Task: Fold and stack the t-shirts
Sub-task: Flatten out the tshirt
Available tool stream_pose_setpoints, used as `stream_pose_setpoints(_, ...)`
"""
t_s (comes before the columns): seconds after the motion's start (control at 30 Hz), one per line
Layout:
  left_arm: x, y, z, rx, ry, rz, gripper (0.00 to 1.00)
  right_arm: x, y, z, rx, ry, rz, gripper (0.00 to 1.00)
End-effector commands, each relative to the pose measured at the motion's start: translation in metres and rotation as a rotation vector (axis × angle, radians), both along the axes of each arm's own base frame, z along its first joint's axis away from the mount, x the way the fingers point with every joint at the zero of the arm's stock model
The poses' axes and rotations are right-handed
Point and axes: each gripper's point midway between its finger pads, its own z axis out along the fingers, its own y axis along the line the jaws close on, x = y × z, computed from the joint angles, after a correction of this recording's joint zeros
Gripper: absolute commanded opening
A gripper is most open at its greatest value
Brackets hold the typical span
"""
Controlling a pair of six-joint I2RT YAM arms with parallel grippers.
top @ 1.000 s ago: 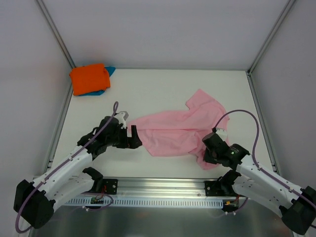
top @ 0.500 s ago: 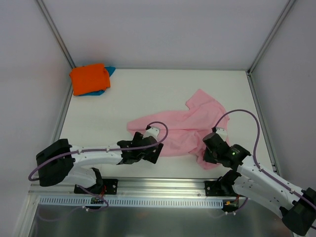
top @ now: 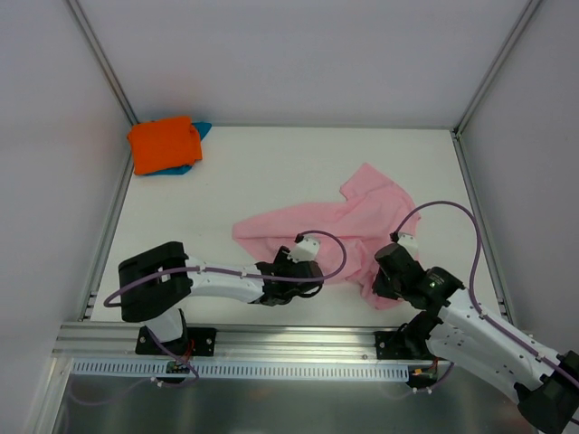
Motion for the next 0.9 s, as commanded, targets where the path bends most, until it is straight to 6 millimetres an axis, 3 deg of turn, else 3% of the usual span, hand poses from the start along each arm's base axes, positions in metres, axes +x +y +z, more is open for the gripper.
stream_pose_setpoints(0.0,0.003,-0.005,0.003,-0.007,-0.022,0.024,0.45,0.005,0.001,0.012,0.008,-0.036,-0.005,0.01)
stream_pose_setpoints(0.07,0.003,0.0,0.003,0.01,-0.026,0.043,0.0,0.005,0.001,0.012,0.009,-0.037,-0.005,0.01)
stream_pose_setpoints(0.3,0.016,0.026,0.03,0.076,-0.126,0.105,0.0,0.005,0.001,0.01,0.008,-0.034,-0.004,0.01)
stream_pose_setpoints(0.47,0.006,0.023,0.046,0.035,-0.076,0.062,0.0,0.007,0.003,0.009,0.014,-0.035,-0.003,0.0)
stream_pose_setpoints(0.5,0.005,0.021,0.049,0.022,-0.066,0.064,0.05,0.006,0.004,0.007,0.011,-0.029,0.0,0.01)
stream_pose_setpoints(0.6,-0.005,0.014,0.046,-0.016,-0.008,0.025,0.55,0.007,0.006,0.007,0.019,-0.027,0.002,0.0)
stream_pose_setpoints(0.63,-0.007,0.011,0.046,-0.034,0.003,0.012,0.63,0.007,0.006,0.007,0.018,-0.028,0.002,0.01)
stream_pose_setpoints(0.7,-0.015,0.002,0.039,-0.062,0.044,-0.032,0.76,0.006,0.005,0.007,0.016,-0.028,0.004,0.01)
stream_pose_setpoints(0.87,-0.032,-0.016,0.018,-0.082,0.15,-0.125,0.83,0.006,0.003,0.008,0.008,-0.034,0.001,0.01)
